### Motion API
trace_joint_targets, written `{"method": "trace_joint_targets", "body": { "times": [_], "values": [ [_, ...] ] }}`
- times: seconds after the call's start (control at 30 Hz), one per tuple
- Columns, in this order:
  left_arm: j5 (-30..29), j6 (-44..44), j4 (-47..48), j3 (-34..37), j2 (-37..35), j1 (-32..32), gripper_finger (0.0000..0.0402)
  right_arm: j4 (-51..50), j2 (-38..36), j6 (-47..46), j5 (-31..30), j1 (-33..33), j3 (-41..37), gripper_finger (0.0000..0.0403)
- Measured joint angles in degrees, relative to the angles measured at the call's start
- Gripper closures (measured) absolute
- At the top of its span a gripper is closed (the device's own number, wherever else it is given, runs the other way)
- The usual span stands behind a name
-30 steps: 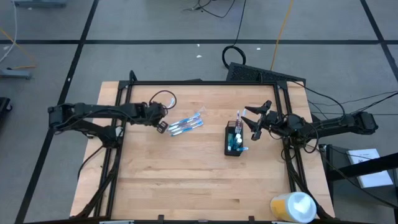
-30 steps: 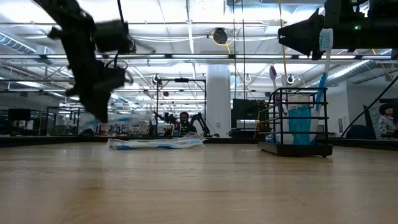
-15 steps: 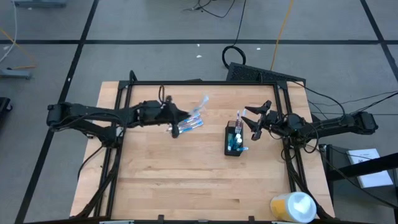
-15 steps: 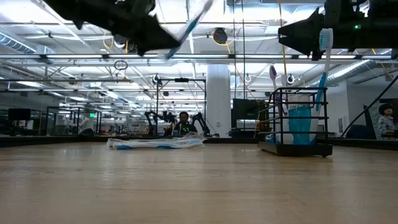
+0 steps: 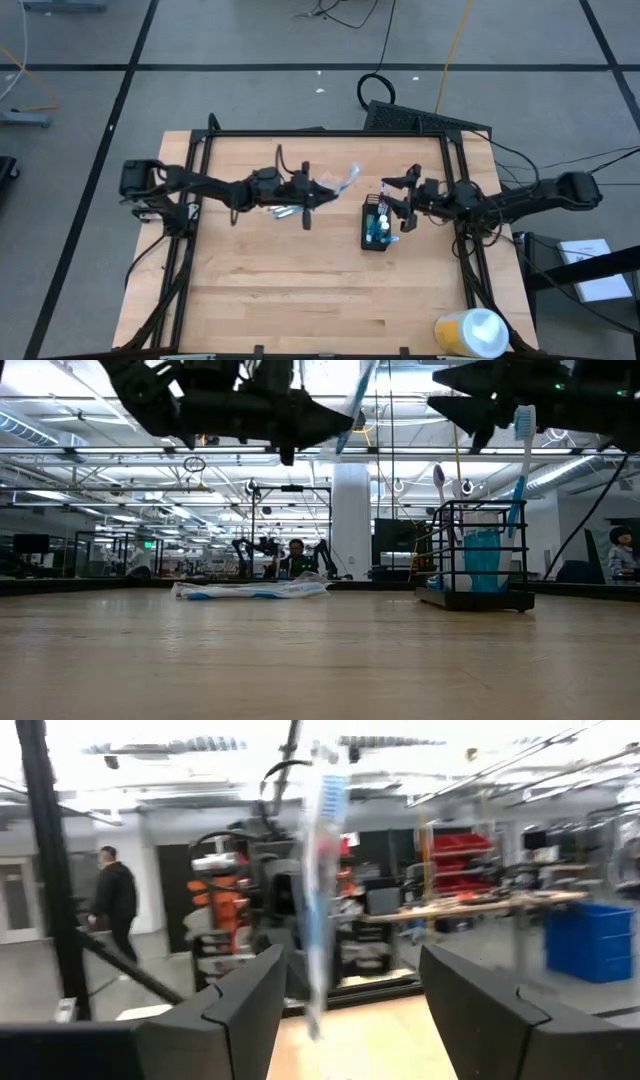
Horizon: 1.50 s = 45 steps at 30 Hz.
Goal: Pick & Place toothbrushing station
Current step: Put the blue toothbrush into the bottom section of the mesh organizer
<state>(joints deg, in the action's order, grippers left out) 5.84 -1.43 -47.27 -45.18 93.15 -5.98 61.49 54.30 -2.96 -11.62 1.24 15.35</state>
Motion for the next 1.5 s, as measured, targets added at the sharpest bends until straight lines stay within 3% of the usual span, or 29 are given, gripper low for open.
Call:
{"method": "trace_joint_targets", "body": {
  "times": [0.3, 0.57, 1.3, 1.4, 1.5],
  "values": [
    [1.8, 0.3, 1.6, -3.0, 3.4, 0.5, 0.0384, 0.8, 12.4, -0.8, 2.9, 0.0, 9.2, 0.0177],
    [1.7, 0.3, 4.0, -3.0, 3.4, 0.5, 0.0381, 0.9, 16.4, 1.3, 5.7, 0.0, 13.8, 0.0185],
    [1.9, 0.3, 3.9, -3.0, 3.4, 0.6, 0.0378, 0.4, 16.3, 3.9, 5.8, -0.1, 14.2, 0.0386],
    [1.8, -2.0, 4.1, -3.0, 3.4, 0.8, 0.0371, 0.9, 16.3, 5.1, 5.8, -0.1, 14.2, 0.0393],
    [1.6, -3.8, 5.4, -3.1, 3.3, 0.9, 0.0334, 0.6, 15.2, 5.7, 6.0, -0.1, 14.1, 0.0391]
  ]
}}
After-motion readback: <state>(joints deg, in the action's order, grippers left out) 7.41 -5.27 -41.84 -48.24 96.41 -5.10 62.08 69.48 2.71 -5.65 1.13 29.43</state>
